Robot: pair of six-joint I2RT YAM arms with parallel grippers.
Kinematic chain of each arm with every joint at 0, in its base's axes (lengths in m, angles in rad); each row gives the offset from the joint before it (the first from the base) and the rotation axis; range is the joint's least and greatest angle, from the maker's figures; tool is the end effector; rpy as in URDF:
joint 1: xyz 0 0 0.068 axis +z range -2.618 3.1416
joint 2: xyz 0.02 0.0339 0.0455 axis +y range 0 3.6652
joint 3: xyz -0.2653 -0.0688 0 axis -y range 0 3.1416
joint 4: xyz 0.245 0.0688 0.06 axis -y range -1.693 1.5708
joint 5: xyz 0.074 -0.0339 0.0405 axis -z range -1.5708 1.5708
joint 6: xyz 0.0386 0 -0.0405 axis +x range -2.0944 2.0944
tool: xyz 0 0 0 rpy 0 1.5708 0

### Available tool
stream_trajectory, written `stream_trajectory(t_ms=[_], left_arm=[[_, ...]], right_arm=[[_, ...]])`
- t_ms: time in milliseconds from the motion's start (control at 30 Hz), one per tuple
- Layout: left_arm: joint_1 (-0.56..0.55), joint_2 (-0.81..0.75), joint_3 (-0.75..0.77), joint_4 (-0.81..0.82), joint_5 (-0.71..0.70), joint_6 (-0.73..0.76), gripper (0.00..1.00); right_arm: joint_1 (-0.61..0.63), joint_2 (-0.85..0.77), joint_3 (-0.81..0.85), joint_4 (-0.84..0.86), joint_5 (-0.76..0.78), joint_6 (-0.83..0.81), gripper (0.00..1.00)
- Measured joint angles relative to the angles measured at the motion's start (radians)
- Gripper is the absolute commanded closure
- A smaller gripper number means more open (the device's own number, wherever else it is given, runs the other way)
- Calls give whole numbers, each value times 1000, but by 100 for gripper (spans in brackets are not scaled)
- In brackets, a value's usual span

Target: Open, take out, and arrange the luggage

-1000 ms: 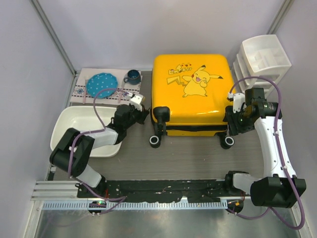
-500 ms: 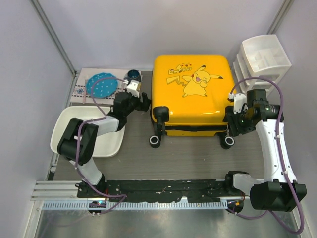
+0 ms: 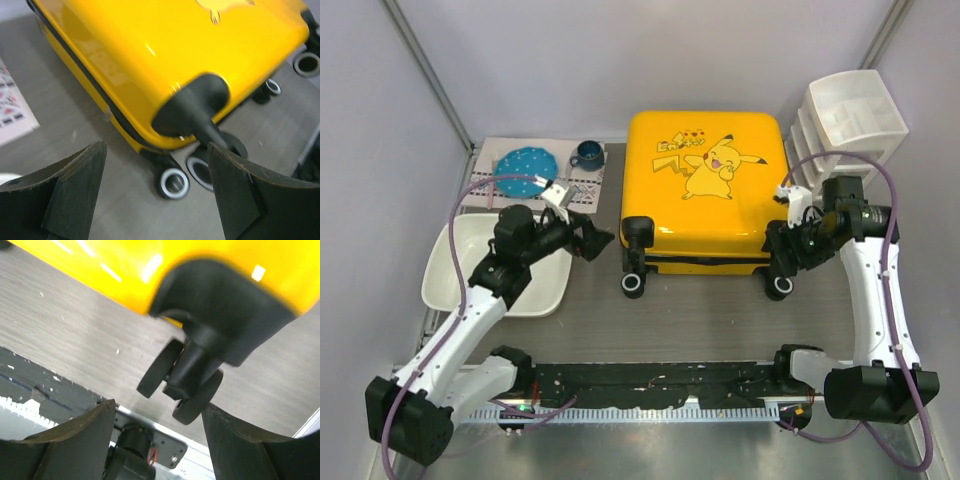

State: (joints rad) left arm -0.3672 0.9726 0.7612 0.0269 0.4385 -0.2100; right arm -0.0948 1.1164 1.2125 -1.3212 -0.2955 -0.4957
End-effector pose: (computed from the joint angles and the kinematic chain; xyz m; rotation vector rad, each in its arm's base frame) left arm 0.2086 -0.0978 0.3200 0.4674 1.7457 -0.7997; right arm 0.1795 -0.0058 0.3307 -0.6101 2.6480 0.2488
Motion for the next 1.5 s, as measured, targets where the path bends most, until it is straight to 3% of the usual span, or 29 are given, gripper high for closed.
stream_trajectory(t_ms=[33, 67, 233, 333, 400, 533, 700, 800, 1033, 1333, 1500], left_arm=[[-6, -26, -6, -50, 11, 6, 9], [-25, -46, -12, -90, 0, 13, 1], [-222, -80, -2, -305, -92, 22, 0], [-245, -26, 18, -353, -159, -16, 0], [-236, -15, 18, -364, -190, -32, 0], [-152, -71, 16, -357, -195, -76, 0], [72, -10, 115, -350, -150, -126, 3], [113, 201, 301, -372, -147, -122, 13], [89, 737, 697, -419, -125, -91, 18], [31, 1155, 1191, -529, -74, 27, 16], [2, 1453, 1700, -707, -71, 142, 5]], right_arm=[[0, 12, 42, -16, -21, -16, 24], [0, 22, 88, -29, -39, -25, 24], [1, 63, 338, -26, -134, -20, 27], [-34, 95, 401, -30, -167, -18, 27], [-98, 131, 434, -39, -197, -26, 28], [-288, 251, 544, -40, -247, -37, 39], [-455, 395, 584, -6, -239, -52, 55], [-460, 396, 448, 58, -198, -59, 61], [-391, 364, 72, 286, -142, -149, 75], [-475, 259, -203, 411, -248, -473, 76], [-478, 158, -272, 420, -359, -634, 76]])
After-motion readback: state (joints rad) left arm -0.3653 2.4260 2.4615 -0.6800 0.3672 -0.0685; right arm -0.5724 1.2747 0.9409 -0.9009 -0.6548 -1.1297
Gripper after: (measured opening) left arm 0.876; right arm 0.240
